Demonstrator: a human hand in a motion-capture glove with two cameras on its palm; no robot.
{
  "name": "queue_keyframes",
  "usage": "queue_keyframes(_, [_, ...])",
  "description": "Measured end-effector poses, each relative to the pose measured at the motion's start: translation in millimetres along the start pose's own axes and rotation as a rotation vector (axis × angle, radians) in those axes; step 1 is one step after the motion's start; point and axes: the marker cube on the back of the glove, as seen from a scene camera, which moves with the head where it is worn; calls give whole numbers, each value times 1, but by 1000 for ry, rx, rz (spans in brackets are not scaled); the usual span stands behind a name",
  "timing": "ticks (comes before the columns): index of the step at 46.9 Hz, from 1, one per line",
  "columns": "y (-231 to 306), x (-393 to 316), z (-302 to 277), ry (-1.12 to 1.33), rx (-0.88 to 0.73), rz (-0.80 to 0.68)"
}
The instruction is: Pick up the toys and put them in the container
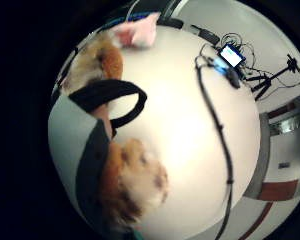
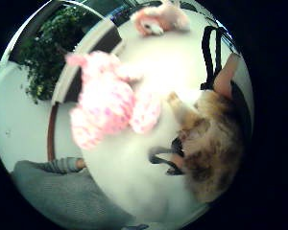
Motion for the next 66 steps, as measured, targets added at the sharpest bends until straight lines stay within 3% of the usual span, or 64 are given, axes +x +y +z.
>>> queue_keyframes(8, [-62,-32,-102,-22,172,-75])
queue_keyframes(13, [-89,-66,-125,-75,210,-153])
queue_keyframes(18, [-117,-135,-113,-150,141,-252])
queue_keyframes(24, [-147,-239,-64,-49,44,-385])
queue_keyframes(31, [-175,-297,-30,28,-10,-500])
queue_keyframes(37, [-192,-300,-12,37,-34,-484])
queue_keyframes(42, [-208,-276,6,256,-29,-268])
queue_keyframes(46, [-195,-289,25,72,-196,-361])
queue_keyframes(50, [-191,-279,34,7,-282,-360])
queue_keyframes(66, [-179,-273,34,-8,-242,-366])
